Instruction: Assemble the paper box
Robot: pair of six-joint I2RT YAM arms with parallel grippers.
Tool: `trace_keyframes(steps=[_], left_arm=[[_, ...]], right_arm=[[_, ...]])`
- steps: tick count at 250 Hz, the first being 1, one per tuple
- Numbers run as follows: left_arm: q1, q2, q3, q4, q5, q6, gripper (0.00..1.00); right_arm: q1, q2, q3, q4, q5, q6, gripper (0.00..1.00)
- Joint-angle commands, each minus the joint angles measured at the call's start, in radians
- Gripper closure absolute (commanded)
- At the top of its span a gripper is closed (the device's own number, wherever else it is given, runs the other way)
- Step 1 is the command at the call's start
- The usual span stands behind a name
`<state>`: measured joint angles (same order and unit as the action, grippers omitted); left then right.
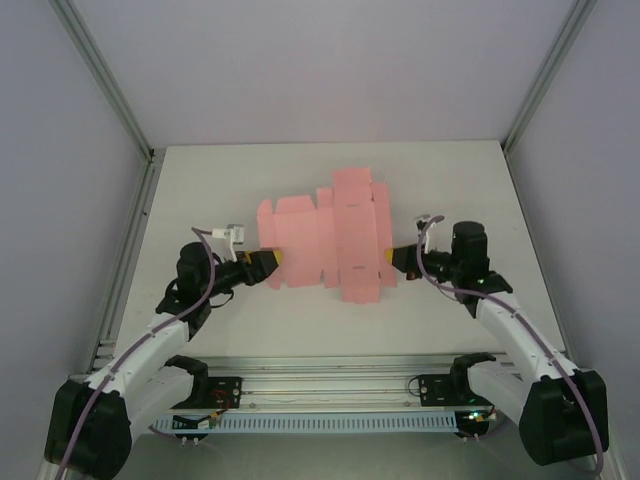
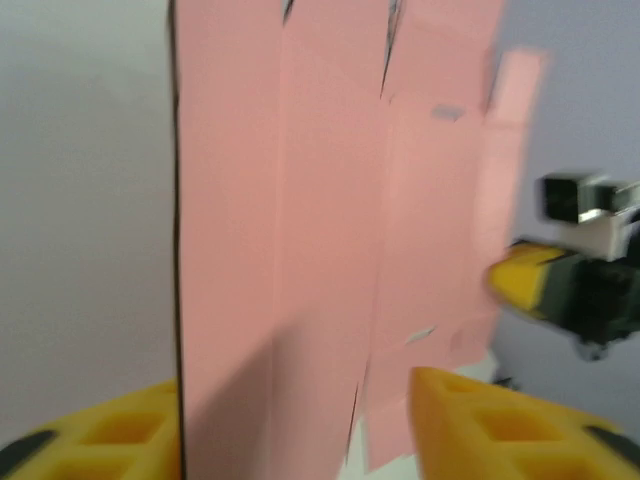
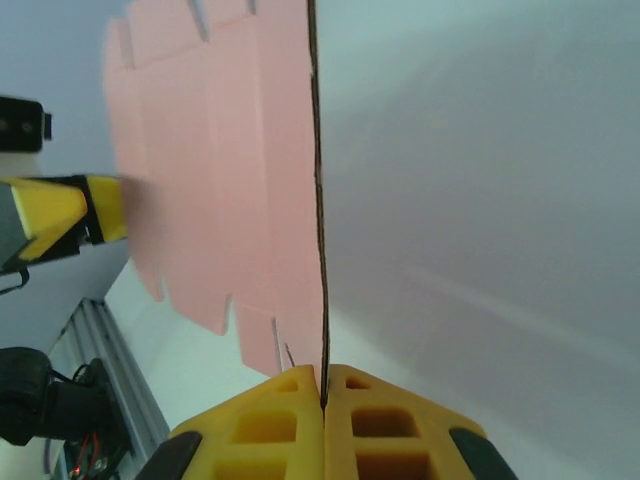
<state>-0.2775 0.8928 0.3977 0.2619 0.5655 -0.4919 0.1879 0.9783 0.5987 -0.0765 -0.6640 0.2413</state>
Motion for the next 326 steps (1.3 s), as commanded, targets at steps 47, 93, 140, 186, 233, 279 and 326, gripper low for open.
trace_keyframes(steps=[47, 93, 140, 186, 233, 279, 326], left_arm=[[0.0, -0.167, 0.275, -0.62, -0.608, 0.107, 0.0], [0.001, -0.067, 0.445, -0.628, -0.579, 0.136, 0.0], [0.001, 0.057, 0.491, -0.549, -0.373, 0.236, 0.0], [0.001, 0.164, 0.448, -0.346, -0.154, 0.341, 0.0], [-0.001, 0.37, 0.571, -0.484, 0.096, 0.627, 0.0], [-0.019, 0.545, 0.736, -0.678, 0.167, 0.798, 0.08], [-0.066, 0.603, 0.801, -0.687, 0.13, 0.878, 0.27]], right_arm=[[0.045, 0.134, 0.481, -0.803, 0.018, -0.483, 1.0], [0.185, 0.405, 0.852, -1.205, 0.325, -0.738, 1.0], [0.18, 0.659, 1.15, -1.384, 0.32, -1.143, 1.0], [0.21, 0.833, 1.128, -1.104, 0.49, -1.312, 1.0], [0.215, 0.909, 1.166, -1.047, 0.405, -1.436, 1.0], [0.222, 1.011, 1.291, -1.157, 0.359, -1.454, 1.0], [0.226, 1.03, 1.331, -1.228, 0.366, -1.458, 1.0]])
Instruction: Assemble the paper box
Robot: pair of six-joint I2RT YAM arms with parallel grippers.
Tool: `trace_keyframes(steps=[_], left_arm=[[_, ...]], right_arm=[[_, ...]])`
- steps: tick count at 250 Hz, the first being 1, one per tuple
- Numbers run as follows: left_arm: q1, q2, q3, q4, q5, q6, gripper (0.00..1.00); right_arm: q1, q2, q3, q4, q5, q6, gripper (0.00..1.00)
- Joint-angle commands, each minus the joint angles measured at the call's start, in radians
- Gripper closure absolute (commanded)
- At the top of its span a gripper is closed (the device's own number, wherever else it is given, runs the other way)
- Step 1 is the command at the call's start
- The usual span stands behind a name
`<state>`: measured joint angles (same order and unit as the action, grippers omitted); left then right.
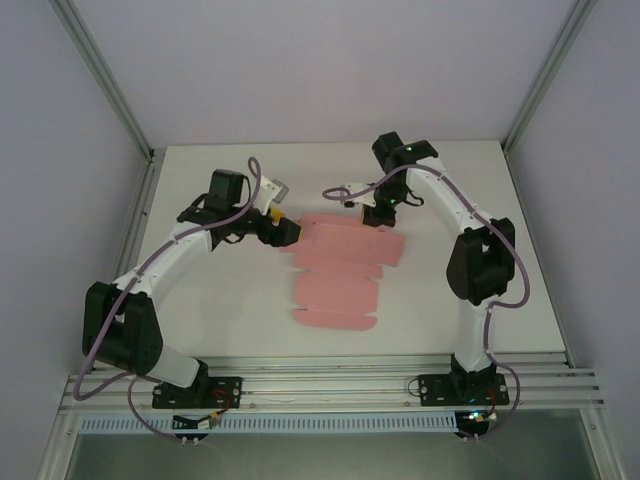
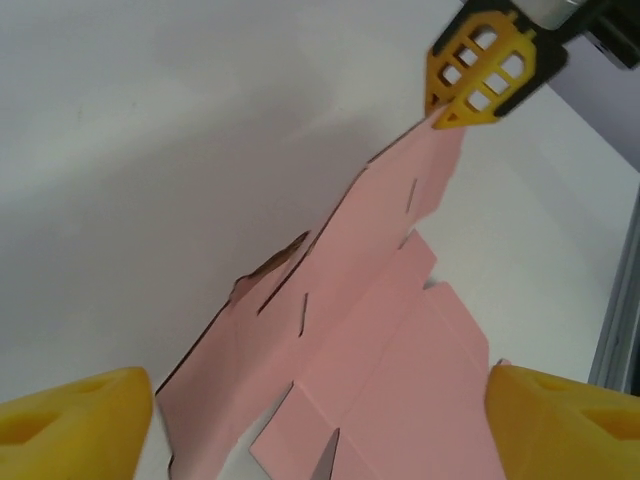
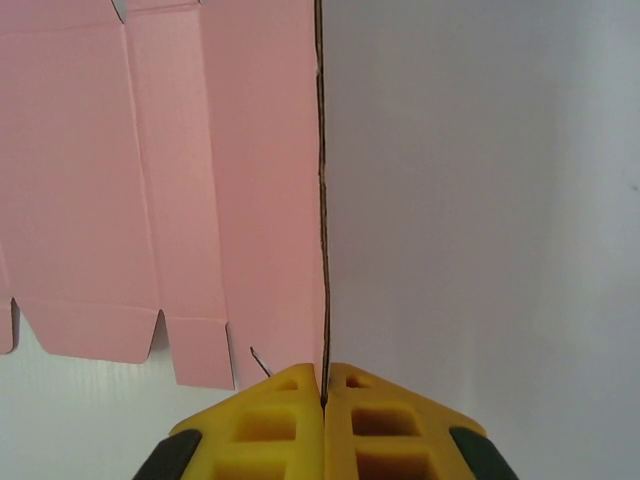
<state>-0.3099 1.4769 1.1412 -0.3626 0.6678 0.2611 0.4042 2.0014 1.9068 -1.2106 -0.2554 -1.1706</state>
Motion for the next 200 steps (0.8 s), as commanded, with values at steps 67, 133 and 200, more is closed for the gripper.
trace_keyframes(steps=[67, 133, 200], left_arm=[[-0.115, 0.075, 0.123, -0.087, -0.107, 0.184, 0.4], [-0.151, 0.082, 0.117, -0.051, -0.19, 0.155, 0.81], [-0.245, -0.002, -0.012, 0.164, -0.442, 0.095, 1.0]], right_arm=[[0.018, -0.013, 0.024, -0.117, -0.07, -0.04, 1.0], [0.023, -0.02, 0.026, -0.12, -0.077, -0.012, 1.0], [0.035, -0.045, 0.034, -0.054, -0.081, 0.139, 1.0]])
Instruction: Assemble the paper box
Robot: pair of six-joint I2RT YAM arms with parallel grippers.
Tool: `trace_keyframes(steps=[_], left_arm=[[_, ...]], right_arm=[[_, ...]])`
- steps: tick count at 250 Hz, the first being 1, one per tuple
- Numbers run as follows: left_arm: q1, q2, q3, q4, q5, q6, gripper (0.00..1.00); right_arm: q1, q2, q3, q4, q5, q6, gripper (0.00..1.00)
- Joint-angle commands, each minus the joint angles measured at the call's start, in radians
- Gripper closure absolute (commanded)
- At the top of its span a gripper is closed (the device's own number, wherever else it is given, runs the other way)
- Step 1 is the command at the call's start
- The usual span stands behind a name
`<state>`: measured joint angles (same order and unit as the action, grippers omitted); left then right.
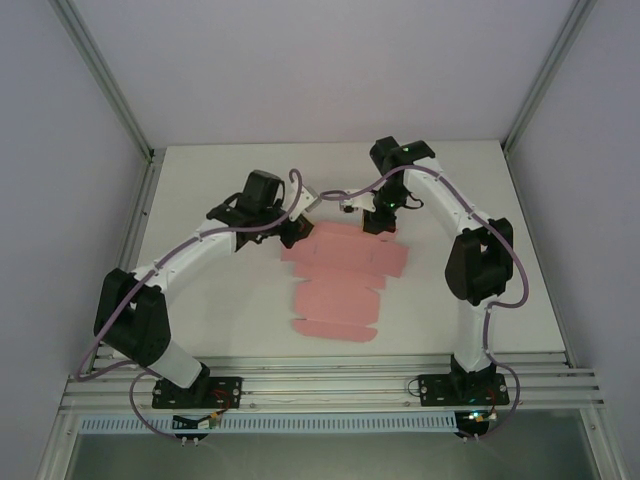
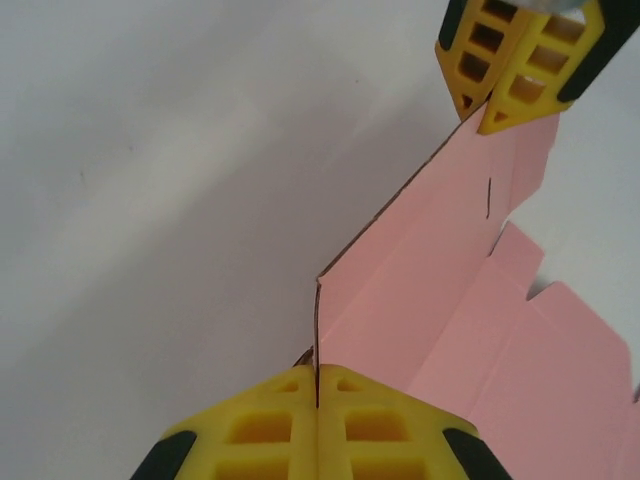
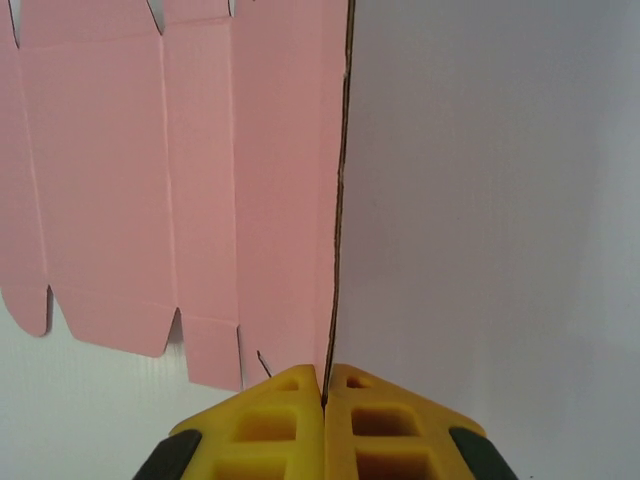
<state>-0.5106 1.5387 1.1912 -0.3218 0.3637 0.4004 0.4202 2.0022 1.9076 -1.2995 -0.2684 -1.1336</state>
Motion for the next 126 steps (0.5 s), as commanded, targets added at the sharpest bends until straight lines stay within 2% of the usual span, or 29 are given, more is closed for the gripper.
trace_keyframes(steps=[1, 33, 39, 46, 60, 70, 100, 126], left_arm=[[-0.047, -0.065, -0.065, 0.128, -0.144, -0.048, 1.0], [-0.125, -0.111, -0.189, 0.381, -0.371, -0.152, 1.0], [-0.144, -0.115, -0.216, 0.443, -0.428, -0.173, 0.98], [-0.17, -0.116, -0.246, 0.508, -0.497, -0.198, 1.0], [-0.215, -0.11, -0.275, 0.578, -0.558, -0.195, 1.0], [-0.253, -0.093, -0.288, 0.634, -0.653, -0.203, 1.0], [-0.346, -0.003, -0.236, 0.692, -0.877, -0.171, 1.0], [-0.402, 0.082, -0.167, 0.705, -1.011, -0.166, 1.0]], right_arm=[[0.019, -0.046, 0.033, 0.036, -0.068, 0.106, 1.0], [0.033, -0.064, 0.021, 0.074, -0.097, 0.243, 1.0], [0.034, -0.065, 0.021, 0.079, -0.112, 0.273, 1.0], [0.035, -0.069, 0.021, 0.076, -0.135, 0.299, 1.0], [0.041, -0.08, 0.01, 0.069, -0.181, 0.332, 1.0], [0.049, -0.092, -0.005, 0.073, -0.208, 0.351, 1.0], [0.097, -0.118, -0.022, 0.09, -0.189, 0.433, 1.0], [0.12, -0.113, 0.005, 0.099, -0.131, 0.568, 1.0]])
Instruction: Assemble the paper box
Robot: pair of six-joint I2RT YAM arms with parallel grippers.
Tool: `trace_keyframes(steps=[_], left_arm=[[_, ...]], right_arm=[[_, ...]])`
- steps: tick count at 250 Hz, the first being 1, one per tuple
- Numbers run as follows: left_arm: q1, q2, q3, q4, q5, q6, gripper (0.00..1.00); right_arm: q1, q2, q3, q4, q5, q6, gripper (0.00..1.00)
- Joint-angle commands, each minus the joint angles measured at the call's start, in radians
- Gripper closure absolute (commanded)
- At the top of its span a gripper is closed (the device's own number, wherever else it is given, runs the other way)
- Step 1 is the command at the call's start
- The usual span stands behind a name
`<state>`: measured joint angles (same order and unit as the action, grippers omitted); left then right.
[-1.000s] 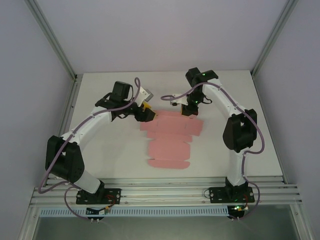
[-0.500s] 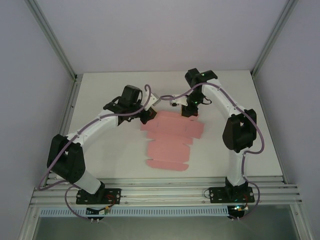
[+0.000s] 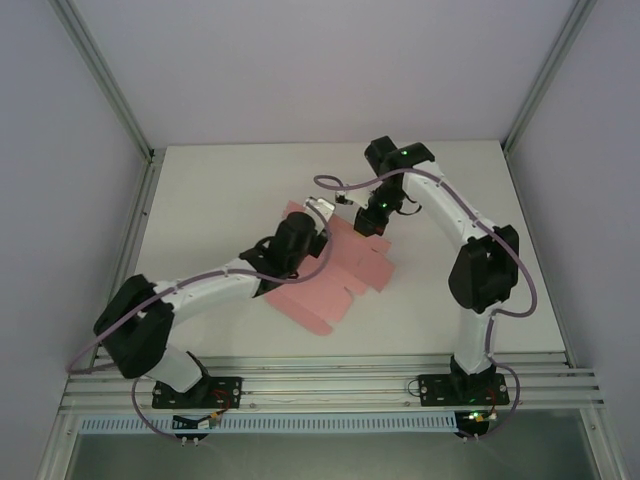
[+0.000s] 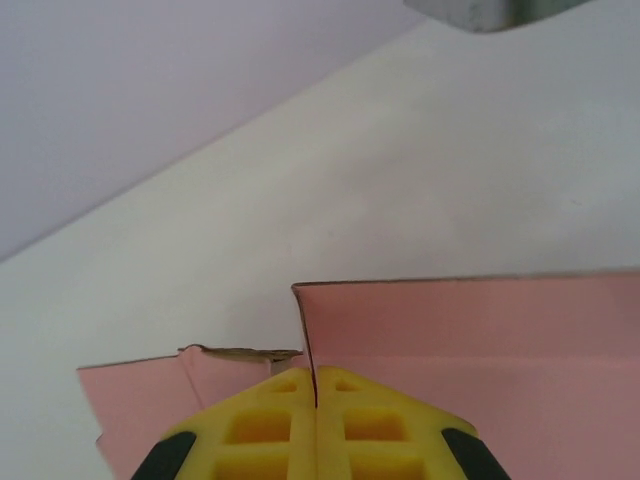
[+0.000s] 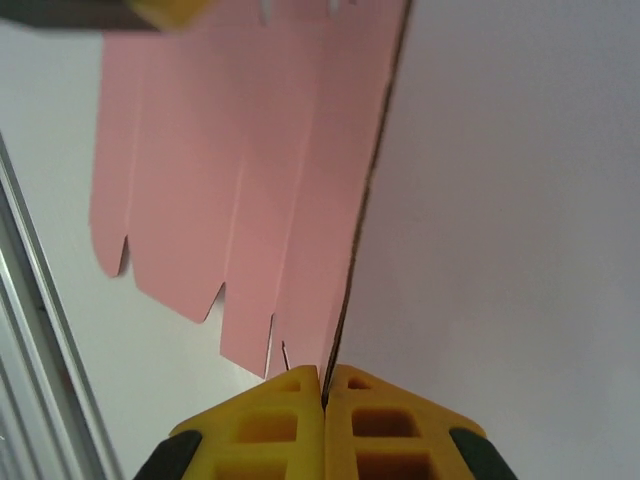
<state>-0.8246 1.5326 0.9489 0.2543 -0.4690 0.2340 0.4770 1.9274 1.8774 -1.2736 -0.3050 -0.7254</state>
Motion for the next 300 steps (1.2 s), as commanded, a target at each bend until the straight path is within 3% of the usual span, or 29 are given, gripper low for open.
trace_keyframes(steps=[1, 36, 75, 88, 97, 133, 159, 177, 217, 236, 253, 268, 286, 300], left_arm=[[-0.091, 0.09, 0.078, 0.131, -0.18, 0.001, 1.0], [-0.129, 0.123, 0.097, 0.159, -0.216, -0.066, 1.0], [-0.13, 0.093, 0.094, 0.108, -0.172, -0.157, 1.0], [-0.13, 0.068, 0.078, 0.105, -0.171, -0.165, 0.95], [-0.13, 0.051, 0.064, 0.101, -0.166, -0.167, 0.89], [-0.114, -0.075, 0.008, -0.03, -0.092, -0.202, 0.44], [-0.063, -0.229, -0.061, -0.143, -0.02, -0.272, 0.3], [-0.014, -0.365, -0.122, -0.205, 0.039, -0.311, 0.01], [0.128, -0.658, -0.224, -0.343, 0.105, -0.415, 0.0], [0.259, -0.717, -0.251, -0.435, 0.215, -0.469, 0.0], [0.38, -0.713, -0.28, -0.46, 0.399, -0.479, 0.0], [0.469, -0.675, -0.305, -0.429, 0.624, -0.457, 0.0], [0.543, -0.606, -0.327, -0.35, 0.846, -0.443, 0.0], [0.579, -0.547, -0.312, -0.352, 0.91, -0.412, 0.0]], right_arm=[[0.063, -0.038, 0.035, 0.073, -0.093, 0.164, 1.0], [0.069, -0.044, 0.015, 0.101, -0.033, 0.282, 1.0], [0.072, -0.071, -0.041, 0.14, 0.025, 0.293, 1.0], [0.072, -0.088, -0.072, 0.175, 0.051, 0.291, 1.0], [0.073, -0.102, -0.1, 0.21, 0.085, 0.292, 1.0], [0.065, -0.133, -0.164, 0.293, 0.193, 0.269, 1.0], [0.046, -0.141, -0.159, 0.298, 0.169, 0.268, 1.0], [0.037, -0.152, -0.163, 0.297, 0.132, 0.241, 1.0], [0.032, -0.187, -0.208, 0.318, 0.048, 0.135, 1.0], [0.028, -0.179, -0.196, 0.289, 0.034, 0.114, 1.0], [0.025, -0.166, -0.18, 0.25, -0.005, 0.083, 1.0], [0.023, -0.158, -0.17, 0.218, -0.049, 0.054, 1.0], [0.023, -0.148, -0.147, 0.165, -0.088, 0.013, 1.0], [0.02, -0.144, -0.133, 0.139, -0.089, -0.003, 1.0]])
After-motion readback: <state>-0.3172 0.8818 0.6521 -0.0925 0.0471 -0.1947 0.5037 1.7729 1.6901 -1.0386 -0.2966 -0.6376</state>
